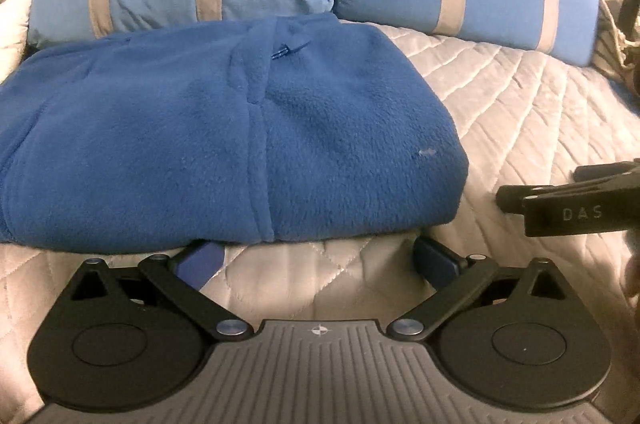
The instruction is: Fold clothes
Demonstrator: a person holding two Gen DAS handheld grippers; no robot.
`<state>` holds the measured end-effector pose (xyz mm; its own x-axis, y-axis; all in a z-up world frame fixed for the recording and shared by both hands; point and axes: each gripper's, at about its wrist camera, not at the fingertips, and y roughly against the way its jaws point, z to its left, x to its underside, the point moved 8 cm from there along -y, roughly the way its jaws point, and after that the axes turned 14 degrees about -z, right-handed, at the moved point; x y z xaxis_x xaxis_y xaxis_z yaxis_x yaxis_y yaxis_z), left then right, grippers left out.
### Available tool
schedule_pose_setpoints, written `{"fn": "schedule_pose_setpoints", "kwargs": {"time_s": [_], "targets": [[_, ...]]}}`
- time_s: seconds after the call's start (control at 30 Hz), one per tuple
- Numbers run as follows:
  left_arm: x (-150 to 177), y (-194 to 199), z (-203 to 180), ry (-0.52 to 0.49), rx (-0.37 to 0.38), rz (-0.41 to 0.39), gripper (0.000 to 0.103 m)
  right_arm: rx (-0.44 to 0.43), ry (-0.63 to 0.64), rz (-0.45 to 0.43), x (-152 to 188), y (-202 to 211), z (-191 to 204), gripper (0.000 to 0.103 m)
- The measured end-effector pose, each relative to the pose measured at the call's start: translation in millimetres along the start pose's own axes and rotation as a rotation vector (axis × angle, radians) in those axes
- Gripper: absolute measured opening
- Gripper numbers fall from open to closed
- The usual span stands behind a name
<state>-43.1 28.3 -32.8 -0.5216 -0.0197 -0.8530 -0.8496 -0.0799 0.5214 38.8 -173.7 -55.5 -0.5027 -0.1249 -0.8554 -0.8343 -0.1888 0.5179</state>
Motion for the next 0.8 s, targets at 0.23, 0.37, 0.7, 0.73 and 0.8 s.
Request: {"fn": "schedule_pose_setpoints", "kwargs": {"time_s": [0.23, 0.37, 0.7, 0.73, 0.8], "targets": [[3.4, 6.5, -0.7, 0.003, -0.019, -0.011, 0.103, 0.018, -0.002, -0.063, 0.6, 0.7, 1.7, 0.103], [4.9, 4.4, -1.9, -0.009, -0.021, -0.064, 0.103, 0.018, -0.004, -0.068, 0.7, 0.6, 1.4, 0.102], [1.2, -1.4, -5.7, -0.014, -0.006, -0.079, 0.103, 0.025, -0.003, -0.076, 2.5, 0.7, 2.6, 0.102], [1.2, -1.7, -5.6, -0.014, -0.005, -0.079, 0.103, 0.025, -0.003, -0.077, 2.8, 1.0, 2.7, 0.102], [0.9, -2.4, -5.3, -0.016, -0.003, -0.08, 0.103, 0.026, -0.003, -0.077, 2.9, 1.0, 2.8, 0.102]]}}
